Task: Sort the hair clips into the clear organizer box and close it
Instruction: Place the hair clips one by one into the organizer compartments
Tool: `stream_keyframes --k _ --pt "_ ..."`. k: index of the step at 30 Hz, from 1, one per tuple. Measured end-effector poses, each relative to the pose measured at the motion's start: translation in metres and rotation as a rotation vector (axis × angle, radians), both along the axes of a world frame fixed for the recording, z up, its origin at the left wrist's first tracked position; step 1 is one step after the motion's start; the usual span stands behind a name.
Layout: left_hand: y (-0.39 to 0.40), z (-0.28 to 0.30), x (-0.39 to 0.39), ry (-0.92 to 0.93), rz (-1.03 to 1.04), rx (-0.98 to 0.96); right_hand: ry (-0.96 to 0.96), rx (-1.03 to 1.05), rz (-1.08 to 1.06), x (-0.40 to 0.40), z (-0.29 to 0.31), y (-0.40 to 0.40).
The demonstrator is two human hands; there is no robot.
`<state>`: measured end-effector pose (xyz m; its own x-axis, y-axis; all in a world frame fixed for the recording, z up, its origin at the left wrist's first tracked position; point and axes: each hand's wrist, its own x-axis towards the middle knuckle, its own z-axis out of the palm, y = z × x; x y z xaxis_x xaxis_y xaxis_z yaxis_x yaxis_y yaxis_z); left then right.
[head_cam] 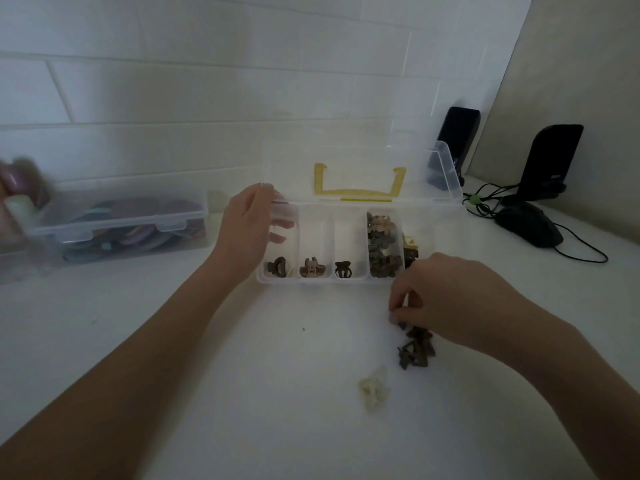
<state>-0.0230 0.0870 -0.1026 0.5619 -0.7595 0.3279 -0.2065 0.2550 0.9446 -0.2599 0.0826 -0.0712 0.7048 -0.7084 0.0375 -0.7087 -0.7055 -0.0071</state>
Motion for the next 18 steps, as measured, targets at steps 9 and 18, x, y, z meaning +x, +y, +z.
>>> stream_keyframes --k 9,18 --pt "0.001 0.001 0.0 -0.012 -0.002 0.003 -0.614 0.225 0.213 0.01 -0.009 0.0" --pt "0.002 0.0 0.001 -0.029 -0.008 0.013 -0.848 0.044 0.108 0.006 -0.01 -0.011"
